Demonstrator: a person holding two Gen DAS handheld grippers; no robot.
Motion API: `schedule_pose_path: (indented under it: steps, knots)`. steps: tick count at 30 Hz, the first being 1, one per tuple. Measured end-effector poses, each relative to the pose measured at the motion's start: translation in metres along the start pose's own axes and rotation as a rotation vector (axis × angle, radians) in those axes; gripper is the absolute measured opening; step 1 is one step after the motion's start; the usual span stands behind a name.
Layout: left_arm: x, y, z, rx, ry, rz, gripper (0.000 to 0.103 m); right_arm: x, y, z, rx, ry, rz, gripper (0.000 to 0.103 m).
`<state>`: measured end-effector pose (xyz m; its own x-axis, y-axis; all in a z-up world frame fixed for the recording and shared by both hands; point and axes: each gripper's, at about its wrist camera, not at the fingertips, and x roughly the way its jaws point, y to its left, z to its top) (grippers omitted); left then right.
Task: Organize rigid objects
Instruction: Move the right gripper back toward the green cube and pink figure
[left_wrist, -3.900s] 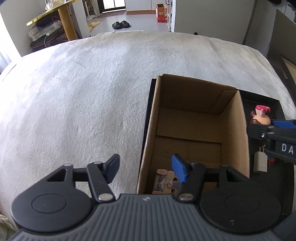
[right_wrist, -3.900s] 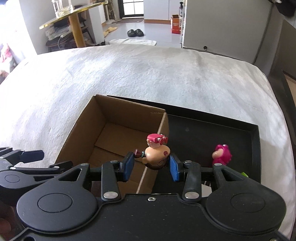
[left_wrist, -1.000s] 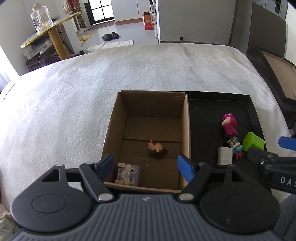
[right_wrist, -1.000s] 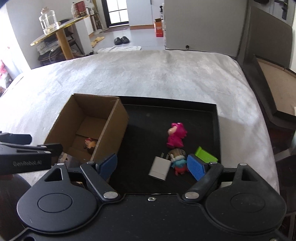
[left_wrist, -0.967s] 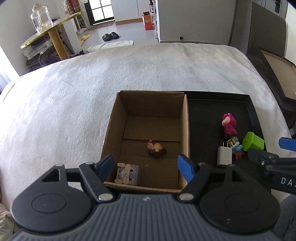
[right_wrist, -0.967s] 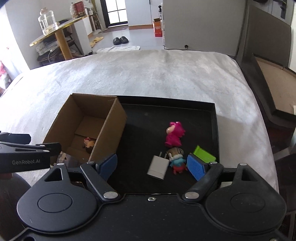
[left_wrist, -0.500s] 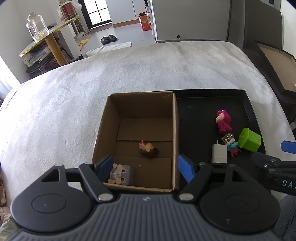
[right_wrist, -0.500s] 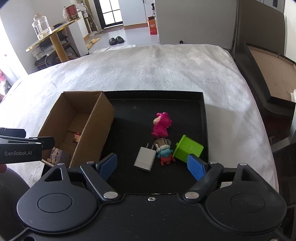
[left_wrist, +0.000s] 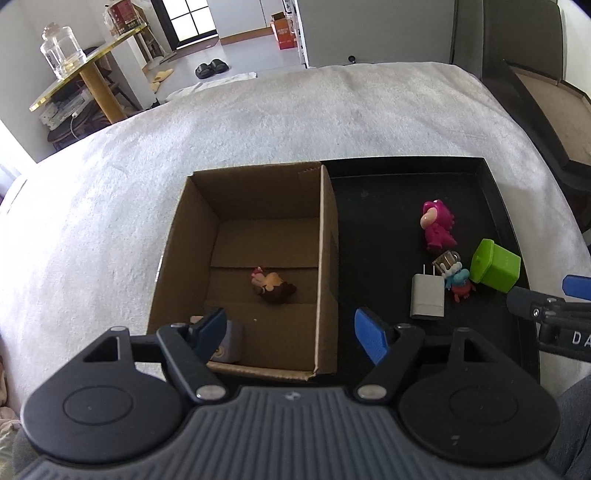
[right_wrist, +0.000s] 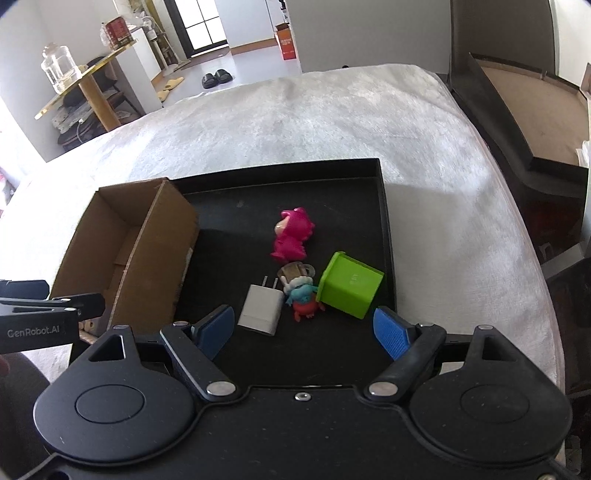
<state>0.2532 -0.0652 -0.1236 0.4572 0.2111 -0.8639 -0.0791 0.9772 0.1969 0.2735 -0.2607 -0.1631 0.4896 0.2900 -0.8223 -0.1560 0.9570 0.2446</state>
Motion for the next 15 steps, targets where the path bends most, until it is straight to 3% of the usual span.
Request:
schedule_pose_path:
  steps: [15]
  knots:
    - [0.027, -0.016, 0.002, 0.019, 0.018, 0.012, 0.067, 0.035, -0.029, 0.002, 0.095, 0.044, -0.026, 0.082]
